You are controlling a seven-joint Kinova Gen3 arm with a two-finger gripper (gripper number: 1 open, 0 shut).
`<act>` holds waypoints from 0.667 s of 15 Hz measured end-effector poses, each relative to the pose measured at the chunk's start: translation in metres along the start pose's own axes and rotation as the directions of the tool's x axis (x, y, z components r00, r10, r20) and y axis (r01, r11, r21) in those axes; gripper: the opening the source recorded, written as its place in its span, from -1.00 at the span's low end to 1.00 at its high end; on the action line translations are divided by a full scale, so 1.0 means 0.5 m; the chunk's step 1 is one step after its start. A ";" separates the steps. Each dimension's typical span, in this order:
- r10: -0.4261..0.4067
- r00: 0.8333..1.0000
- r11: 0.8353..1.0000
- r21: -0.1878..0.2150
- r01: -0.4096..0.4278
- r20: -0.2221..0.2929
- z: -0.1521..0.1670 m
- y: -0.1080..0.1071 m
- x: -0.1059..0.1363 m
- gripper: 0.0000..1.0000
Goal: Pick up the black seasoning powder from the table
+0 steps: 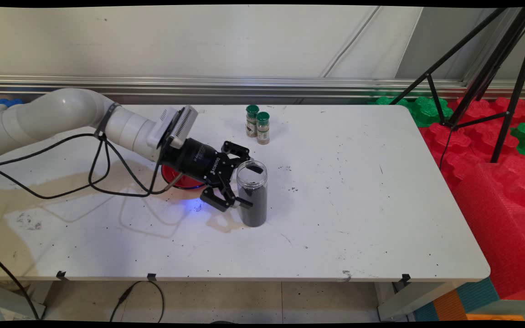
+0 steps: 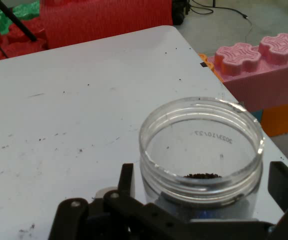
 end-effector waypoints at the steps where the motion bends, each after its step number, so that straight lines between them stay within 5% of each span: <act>1: -0.001 1.000 1.000 -0.003 0.001 -0.001 0.007 -0.001 -0.001 1.00; 10: -0.003 1.000 1.000 -0.004 0.003 0.005 0.042 -0.015 -0.011 1.00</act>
